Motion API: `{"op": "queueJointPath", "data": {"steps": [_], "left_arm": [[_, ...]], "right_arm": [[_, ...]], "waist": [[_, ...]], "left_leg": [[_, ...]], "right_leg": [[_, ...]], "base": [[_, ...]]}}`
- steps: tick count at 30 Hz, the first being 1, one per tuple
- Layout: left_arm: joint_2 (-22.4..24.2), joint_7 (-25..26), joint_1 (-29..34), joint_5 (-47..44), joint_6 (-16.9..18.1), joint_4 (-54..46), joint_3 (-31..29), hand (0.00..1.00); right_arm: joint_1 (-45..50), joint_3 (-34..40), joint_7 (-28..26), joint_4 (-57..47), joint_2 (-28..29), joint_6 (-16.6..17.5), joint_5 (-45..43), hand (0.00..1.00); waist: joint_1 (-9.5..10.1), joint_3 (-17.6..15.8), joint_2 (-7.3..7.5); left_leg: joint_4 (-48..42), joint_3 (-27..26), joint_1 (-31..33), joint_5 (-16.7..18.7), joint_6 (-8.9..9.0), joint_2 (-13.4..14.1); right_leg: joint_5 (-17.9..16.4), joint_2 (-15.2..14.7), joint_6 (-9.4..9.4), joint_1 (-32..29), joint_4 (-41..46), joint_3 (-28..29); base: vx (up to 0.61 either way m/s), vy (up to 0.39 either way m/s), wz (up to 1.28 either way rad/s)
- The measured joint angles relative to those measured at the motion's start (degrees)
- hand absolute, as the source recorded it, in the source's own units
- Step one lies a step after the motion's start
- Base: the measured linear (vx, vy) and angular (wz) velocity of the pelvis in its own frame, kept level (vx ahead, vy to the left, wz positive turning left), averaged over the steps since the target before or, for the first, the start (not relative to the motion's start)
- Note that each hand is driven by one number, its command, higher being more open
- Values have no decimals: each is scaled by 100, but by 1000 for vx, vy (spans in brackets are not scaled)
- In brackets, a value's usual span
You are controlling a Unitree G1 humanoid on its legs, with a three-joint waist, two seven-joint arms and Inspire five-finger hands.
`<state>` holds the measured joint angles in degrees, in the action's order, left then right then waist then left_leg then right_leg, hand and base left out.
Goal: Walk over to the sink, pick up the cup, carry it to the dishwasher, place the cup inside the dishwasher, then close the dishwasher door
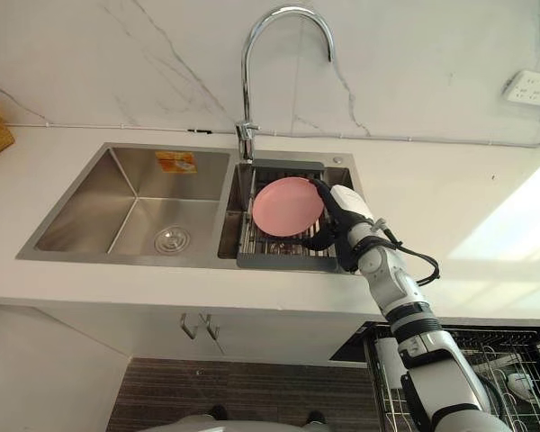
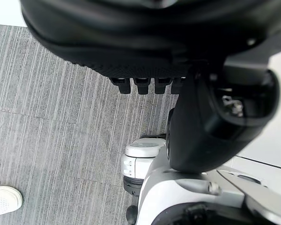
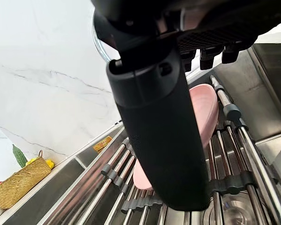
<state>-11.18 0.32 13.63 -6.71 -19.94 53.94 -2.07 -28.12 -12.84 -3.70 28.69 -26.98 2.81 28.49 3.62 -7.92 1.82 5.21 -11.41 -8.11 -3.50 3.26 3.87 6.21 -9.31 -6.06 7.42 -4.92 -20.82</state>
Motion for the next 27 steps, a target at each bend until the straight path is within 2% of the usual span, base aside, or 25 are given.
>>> {"op": "queueJointPath", "data": {"steps": [6, 13, 19, 27], "left_arm": [[-12, 0, -11, 14, -33, -2, 22, 100], [-21, 0, -14, 16, -46, -2, 47, 100], [-88, 1, -33, -7, -5, -3, 245, 100], [-80, 1, -31, -12, 107, -5, 256, 100]], "right_arm": [[37, -1, 79, 0, -22, 136, 365, 100], [74, -182, 596, -1, -56, 421, 1042, 100], [65, -424, 764, 19, -75, 355, 1672, 100], [-218, -810, 767, 723, -102, 175, 1679, 100]], "waist": [[-20, 0, 0], [-4, 0, -1], [40, 0, 0], [160, -2, 4]], "left_leg": [[-23, -52, -2, 2, 0, 6], [-24, -92, -26, 3, -1, 9], [-23, -11, -16, 2, -2, 6], [-3, 142, 6, -16, -13, -9]], "right_leg": [[20, 8, 9, -35, 6, 61], [35, 12, 18, -37, 6, 104], [34, 10, 18, -9, 7, 38], [33, -4, 15, 63, 8, -127]], "base": [[5, -2, -5], [-4, 0, -3], [-2, -3, 5], [-2, -2, 10]]}}
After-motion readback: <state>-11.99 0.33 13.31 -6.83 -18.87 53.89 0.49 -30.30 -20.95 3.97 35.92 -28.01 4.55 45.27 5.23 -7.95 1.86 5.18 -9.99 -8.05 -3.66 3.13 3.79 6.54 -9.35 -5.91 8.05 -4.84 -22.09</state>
